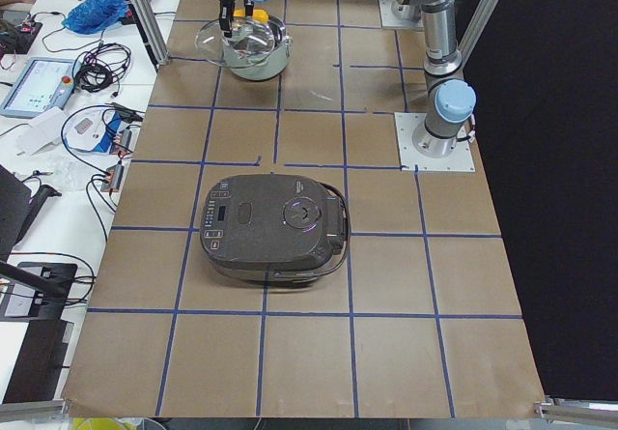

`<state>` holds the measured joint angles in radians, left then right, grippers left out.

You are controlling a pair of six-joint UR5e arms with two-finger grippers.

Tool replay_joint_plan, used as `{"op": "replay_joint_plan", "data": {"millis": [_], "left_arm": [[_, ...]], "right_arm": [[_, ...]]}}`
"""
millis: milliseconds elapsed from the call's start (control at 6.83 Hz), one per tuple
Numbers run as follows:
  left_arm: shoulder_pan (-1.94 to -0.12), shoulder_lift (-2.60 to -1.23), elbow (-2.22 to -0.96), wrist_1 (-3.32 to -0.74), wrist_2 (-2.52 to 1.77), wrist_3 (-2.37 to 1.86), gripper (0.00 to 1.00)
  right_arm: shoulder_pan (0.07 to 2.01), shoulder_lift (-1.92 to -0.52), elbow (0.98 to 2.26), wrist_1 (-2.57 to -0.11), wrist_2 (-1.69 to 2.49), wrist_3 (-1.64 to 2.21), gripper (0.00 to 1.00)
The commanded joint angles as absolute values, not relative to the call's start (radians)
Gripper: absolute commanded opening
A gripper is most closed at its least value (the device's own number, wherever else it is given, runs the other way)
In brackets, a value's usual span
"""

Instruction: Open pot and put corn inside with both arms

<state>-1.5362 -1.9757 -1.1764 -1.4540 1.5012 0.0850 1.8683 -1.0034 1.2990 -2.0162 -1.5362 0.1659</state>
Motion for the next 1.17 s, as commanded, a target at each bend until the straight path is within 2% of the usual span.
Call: {"op": "replay_joint_plan", "data": {"millis": [0, 146, 293, 439, 585, 732, 878, 1024], "left_arm": [[-1.399, -1.997, -1.241, -1.433, 1.502, 0.294, 0.14], [-1.391, -2.015, -1.285, -1.354, 1.503, 0.343, 0.14], [-1.376, -2.051, -1.330, -1.266, 1.503, 0.348, 0.14], [-1.371, -2.089, -1.347, -1.209, 1.505, 0.348, 0.14], [-1.371, -2.132, -1.350, -1.162, 1.505, 0.347, 0.14], [-1.371, -2.173, -1.351, -1.135, 1.505, 0.345, 0.14], [-1.373, -2.184, -1.382, -1.134, 1.497, 0.331, 0.14], [-1.373, -2.181, -1.443, -1.076, 1.496, 0.319, 0.14]], "right_arm": [[1.907, -0.937, 1.320, -2.060, -1.542, 0.181, 0.22], [1.907, -0.924, 1.348, -2.107, -1.543, 0.181, 0.26], [1.907, -0.911, 1.354, -2.108, -1.546, 0.176, 0.37], [1.907, -0.905, 1.358, -2.109, -1.546, 0.173, 0.59], [1.905, -0.894, 1.359, -2.111, -1.546, 0.169, 0.90], [1.904, -0.900, 1.347, -2.108, -1.551, 0.167, 1.00], [1.899, -0.932, 1.341, -2.102, -1.549, 0.167, 1.00], [1.895, -1.027, 1.359, -2.067, -1.549, 0.173, 1.00]]}}
